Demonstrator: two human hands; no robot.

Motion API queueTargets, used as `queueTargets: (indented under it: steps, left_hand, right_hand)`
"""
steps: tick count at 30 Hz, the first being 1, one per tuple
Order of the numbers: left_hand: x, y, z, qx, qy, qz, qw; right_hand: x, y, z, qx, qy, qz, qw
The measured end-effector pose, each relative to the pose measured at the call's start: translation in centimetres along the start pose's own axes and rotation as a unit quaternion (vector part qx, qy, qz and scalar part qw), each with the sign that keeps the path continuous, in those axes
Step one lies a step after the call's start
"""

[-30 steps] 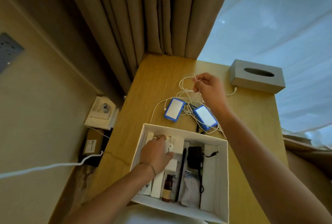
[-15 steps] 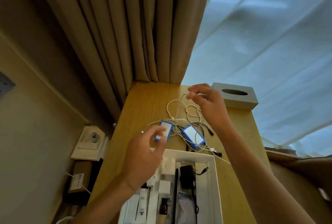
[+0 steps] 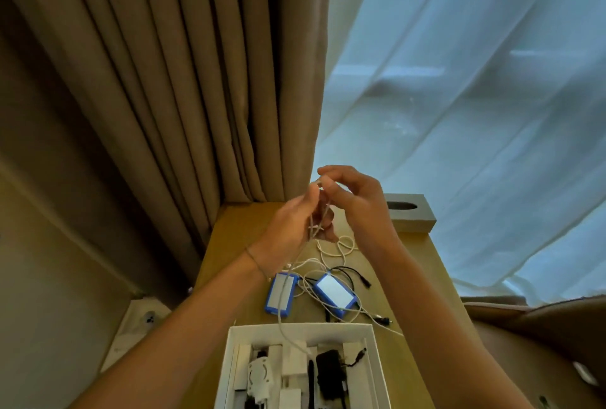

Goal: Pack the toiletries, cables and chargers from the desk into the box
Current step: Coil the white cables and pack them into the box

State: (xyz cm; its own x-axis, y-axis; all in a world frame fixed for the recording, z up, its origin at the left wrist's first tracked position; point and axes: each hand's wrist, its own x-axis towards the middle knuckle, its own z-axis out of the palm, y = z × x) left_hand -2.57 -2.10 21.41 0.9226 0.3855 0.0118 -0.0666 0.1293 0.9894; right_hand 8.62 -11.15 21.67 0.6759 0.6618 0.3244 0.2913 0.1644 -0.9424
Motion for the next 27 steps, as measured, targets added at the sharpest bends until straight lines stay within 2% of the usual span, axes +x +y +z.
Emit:
queueTargets:
  steps: [2, 5, 8, 10, 12, 15, 19, 21, 23, 24, 25, 27]
  left_hand:
    - [0.1, 0.0, 0.7, -0.017, 0.063, 0.019, 0.998]
    - [0.7, 0.6, 0.8, -0.091, 0.147, 0.071, 0.982]
    - [0.9, 1.2, -0.3, -0.087, 0.215, 0.115, 0.966]
    - [0.6, 1.3, -1.6, -0.063, 0.223, 0.122, 0.965]
    - [0.2, 1.0, -3.1, 0.019, 0.219, 0.122, 0.968]
    - [-0.6, 0.0, -4.3, 0.204, 0.176, 0.129, 0.954]
    - [-1.4, -1.8, -5.4, 0.367, -0.003, 0.093, 0.925]
    - [-1.8, -2.8, -5.7, 0.447, -0.082, 0.049, 0.890]
    - [-2.0, -4.1, -5.4, 0.525, -0.123, 0.012, 0.842]
    - [-2.1, -4.7, -5.1, 0.540, -0.132, -0.002, 0.832]
    - [-2.1, -5.1, -4.7, 0.534, -0.129, -0.011, 0.836]
    - [-2.3, -5.5, -4.2, 0.464, -0.099, -0.022, 0.880]
  right_hand:
    - [-0.7, 0.4, 0.6, 0.039, -0.004, 0.047, 0.998]
    - [-2.9, 0.9, 2.5, 0.142, -0.095, 0.174, 0.970]
    - [-5.2, 1.7, 4.1, 0.106, -0.170, 0.244, 0.949]
    - [-6.1, 2.2, 4.3, 0.048, -0.208, 0.223, 0.951]
    - [-6.4, 2.4, 4.0, -0.016, -0.227, 0.210, 0.951]
    - [-6.2, 2.3, 2.9, -0.082, -0.249, 0.220, 0.940]
    - [-5.7, 2.1, 0.6, -0.176, -0.268, 0.198, 0.926]
    - [-5.1, 1.9, -0.3, -0.184, -0.265, 0.191, 0.927]
    - [-4.5, 1.6, -0.7, -0.206, -0.270, 0.160, 0.927]
    - [-4.2, 1.5, -0.7, -0.218, -0.273, 0.140, 0.927]
    - [-4.1, 1.4, -0.5, -0.227, -0.273, 0.122, 0.927]
    - [-3.9, 1.3, -0.3, -0.236, -0.262, 0.100, 0.930]
